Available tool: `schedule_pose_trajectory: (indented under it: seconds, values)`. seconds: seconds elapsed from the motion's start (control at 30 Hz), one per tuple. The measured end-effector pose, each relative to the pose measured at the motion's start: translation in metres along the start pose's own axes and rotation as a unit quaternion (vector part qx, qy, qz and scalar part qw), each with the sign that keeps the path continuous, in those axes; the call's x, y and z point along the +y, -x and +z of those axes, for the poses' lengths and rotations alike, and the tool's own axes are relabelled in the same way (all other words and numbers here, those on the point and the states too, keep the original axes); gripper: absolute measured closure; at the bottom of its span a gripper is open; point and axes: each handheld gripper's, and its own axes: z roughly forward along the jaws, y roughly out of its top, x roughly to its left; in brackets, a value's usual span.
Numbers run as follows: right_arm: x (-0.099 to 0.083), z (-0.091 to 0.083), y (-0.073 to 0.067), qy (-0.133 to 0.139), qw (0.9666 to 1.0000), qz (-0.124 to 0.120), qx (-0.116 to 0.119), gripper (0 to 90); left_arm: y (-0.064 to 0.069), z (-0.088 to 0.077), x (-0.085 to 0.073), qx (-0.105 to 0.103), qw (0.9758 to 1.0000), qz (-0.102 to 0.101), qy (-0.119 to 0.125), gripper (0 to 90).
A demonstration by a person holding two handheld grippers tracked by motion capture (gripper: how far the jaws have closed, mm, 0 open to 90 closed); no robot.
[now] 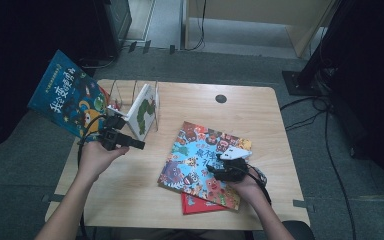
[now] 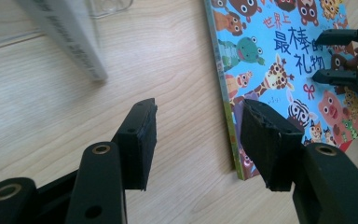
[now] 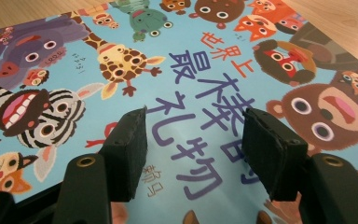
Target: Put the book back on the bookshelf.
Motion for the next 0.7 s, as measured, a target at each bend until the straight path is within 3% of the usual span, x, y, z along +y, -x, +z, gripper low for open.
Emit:
schedule_pose_trajectory:
  seconds: [0.27,0.57,0.7]
  values:
    - [-0.005,-0.007,0.006,0.002,0.9999,0.012,-0.010,42.2,0.009,0.024,-0.002,-0.018,0.9997,0.012,-0.009,46.2]
    - [-0.012,-0.015,0.012,0.003,0.9995,0.022,-0.021,44.8,0.022,0.049,-0.001,-0.030,0.9985,0.044,-0.013,47.4]
    - [-0.015,-0.018,0.015,0.005,0.9994,0.027,-0.021,45.4,0.027,0.058,-0.001,-0.022,0.9977,0.061,-0.021,48.0]
